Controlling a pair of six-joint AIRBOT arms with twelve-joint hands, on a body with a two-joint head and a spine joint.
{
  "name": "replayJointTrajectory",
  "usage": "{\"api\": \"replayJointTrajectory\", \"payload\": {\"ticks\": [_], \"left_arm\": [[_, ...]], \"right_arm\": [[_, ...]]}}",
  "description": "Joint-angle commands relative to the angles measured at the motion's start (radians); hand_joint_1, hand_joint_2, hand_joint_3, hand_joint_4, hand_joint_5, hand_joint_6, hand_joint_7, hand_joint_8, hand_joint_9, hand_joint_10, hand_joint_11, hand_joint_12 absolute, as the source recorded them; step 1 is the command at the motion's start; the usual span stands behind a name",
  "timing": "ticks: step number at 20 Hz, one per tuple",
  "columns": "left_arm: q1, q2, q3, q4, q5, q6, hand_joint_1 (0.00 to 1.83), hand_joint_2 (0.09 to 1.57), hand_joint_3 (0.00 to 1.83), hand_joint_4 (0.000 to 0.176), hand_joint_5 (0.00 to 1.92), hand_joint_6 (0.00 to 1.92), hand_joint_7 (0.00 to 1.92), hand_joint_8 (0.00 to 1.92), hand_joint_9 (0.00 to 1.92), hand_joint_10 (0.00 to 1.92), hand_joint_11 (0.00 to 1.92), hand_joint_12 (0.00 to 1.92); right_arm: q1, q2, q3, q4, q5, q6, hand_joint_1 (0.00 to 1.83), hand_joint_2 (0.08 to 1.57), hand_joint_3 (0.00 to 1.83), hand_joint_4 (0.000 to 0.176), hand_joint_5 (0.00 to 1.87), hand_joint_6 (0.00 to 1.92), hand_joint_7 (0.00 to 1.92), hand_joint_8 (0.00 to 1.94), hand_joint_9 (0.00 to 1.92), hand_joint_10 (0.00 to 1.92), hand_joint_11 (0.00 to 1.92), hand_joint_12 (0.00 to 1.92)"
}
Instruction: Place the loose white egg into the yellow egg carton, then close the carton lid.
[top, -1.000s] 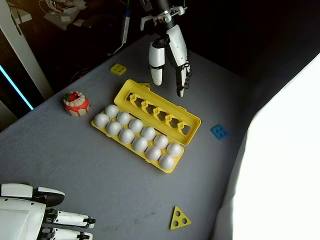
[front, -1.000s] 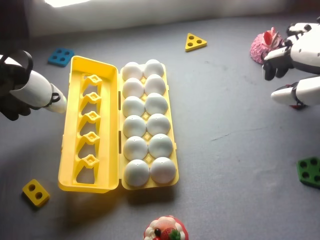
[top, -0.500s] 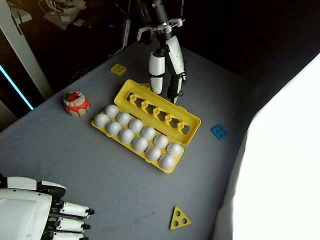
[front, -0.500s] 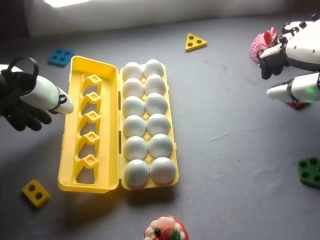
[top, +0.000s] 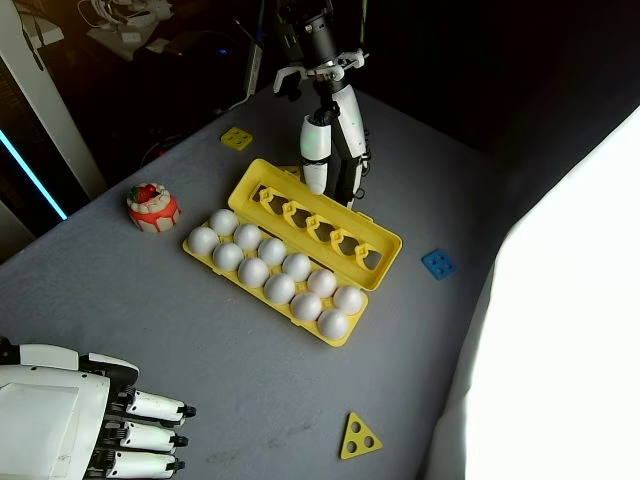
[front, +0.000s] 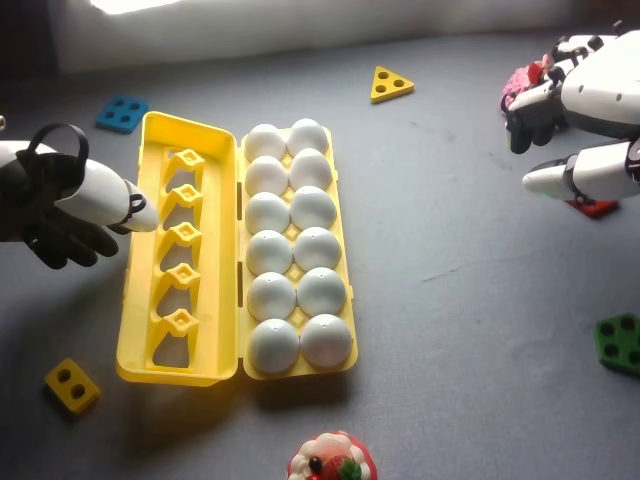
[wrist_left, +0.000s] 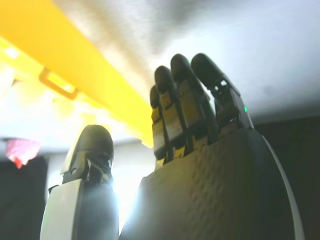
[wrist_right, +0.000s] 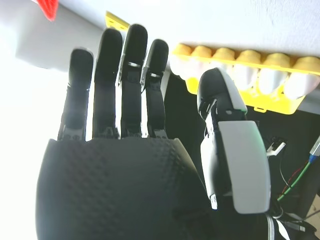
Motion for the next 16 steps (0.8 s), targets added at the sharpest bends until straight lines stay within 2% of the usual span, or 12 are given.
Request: {"api": "replayJointTrajectory", "payload": {"ticks": [1,4,9,16], "left_arm": [[0.001,-0.002,0.006,0.026,-0.025,-0.007,0.42,1.36,0.00,0.000,0.42,0.00,0.52,0.00,0.45,0.09,0.00,1.36],[0.011,-0.009,0.005,0.011,-0.036,-0.007,0.46,1.35,0.00,0.000,0.43,0.01,0.52,0.01,0.46,0.09,0.00,1.38],[0.032,-0.018,0.000,-0.007,-0.056,-0.023,0.44,1.35,0.00,0.000,0.44,0.01,0.53,0.01,0.46,0.09,0.00,1.34],[0.026,-0.020,-0.006,-0.020,-0.075,-0.030,0.41,1.36,0.00,0.000,0.42,0.00,0.49,0.00,0.43,0.08,0.00,1.35]], "right_arm": [[0.013,0.004,0.000,0.003,0.109,0.000,0.40,1.28,0.00,0.000,0.43,0.85,0.56,0.64,0.35,1.28,0.07,1.92],[0.012,0.004,0.000,0.003,0.113,0.000,0.37,1.30,0.01,0.000,0.43,0.85,0.56,0.63,0.36,1.26,0.08,1.92],[0.013,0.003,-0.001,0.003,0.115,-0.001,0.37,1.29,0.00,0.000,0.41,0.89,0.57,0.68,0.37,1.35,0.10,1.92],[0.014,0.002,-0.001,0.003,0.116,-0.001,0.39,1.29,0.00,0.000,0.42,0.88,0.57,0.68,0.37,1.32,0.13,1.92]]}}
